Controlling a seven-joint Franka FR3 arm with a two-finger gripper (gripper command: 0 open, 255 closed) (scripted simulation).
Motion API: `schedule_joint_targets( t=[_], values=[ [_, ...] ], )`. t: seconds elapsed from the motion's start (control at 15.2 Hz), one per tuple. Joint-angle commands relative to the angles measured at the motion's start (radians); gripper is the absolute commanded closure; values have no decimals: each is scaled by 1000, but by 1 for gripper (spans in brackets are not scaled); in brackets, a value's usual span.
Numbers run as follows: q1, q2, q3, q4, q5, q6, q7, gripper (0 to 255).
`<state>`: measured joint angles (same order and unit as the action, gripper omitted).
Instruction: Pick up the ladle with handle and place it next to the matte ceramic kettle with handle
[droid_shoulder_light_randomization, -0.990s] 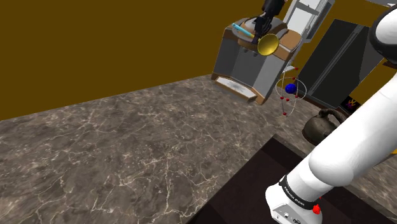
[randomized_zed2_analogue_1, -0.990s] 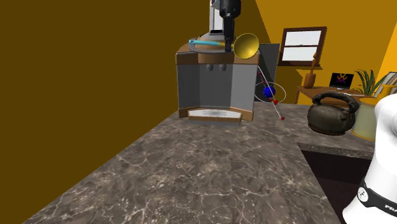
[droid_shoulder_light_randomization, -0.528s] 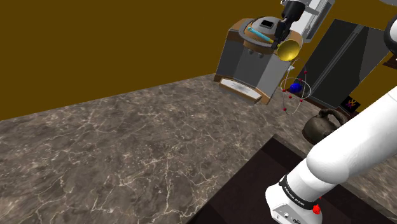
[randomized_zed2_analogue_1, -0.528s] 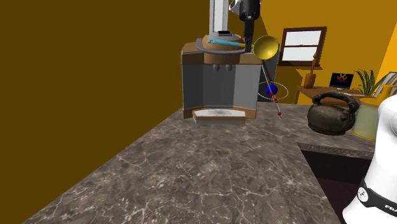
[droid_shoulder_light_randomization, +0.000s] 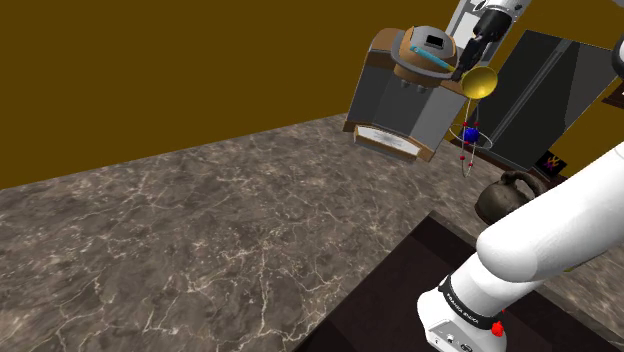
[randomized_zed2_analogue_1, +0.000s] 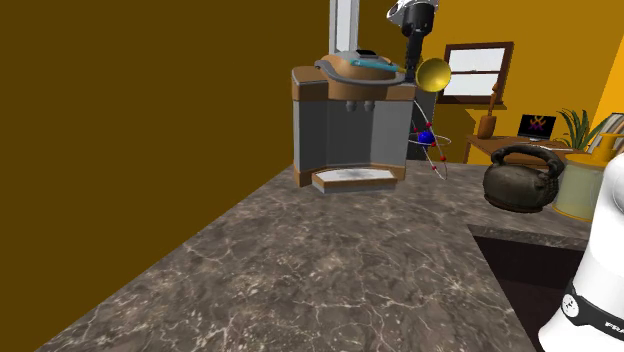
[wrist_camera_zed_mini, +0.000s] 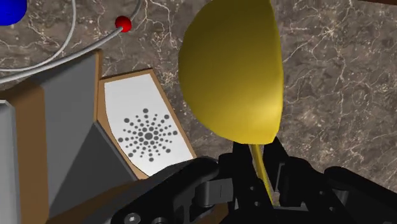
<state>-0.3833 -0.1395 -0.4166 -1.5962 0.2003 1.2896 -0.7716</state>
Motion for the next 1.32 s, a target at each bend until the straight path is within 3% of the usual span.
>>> schedule_joint_targets(
  t=[0.0,0.07,0.13,0.2,0.79,1.25],
  values=[
    [-40,37,-31,30,-188,1,-64,255],
    [-58,43,-39,37,-191,-2,-91,255],
    [-33,27,-19,26,58,-26,-56,255],
    [-33,27,-19,26,58,-26,-56,0],
    [-123,-68,-91,32,-48,-124,9,0],
    [-121,-142,-59,-134,-72,-19,32,0]
  ],
)
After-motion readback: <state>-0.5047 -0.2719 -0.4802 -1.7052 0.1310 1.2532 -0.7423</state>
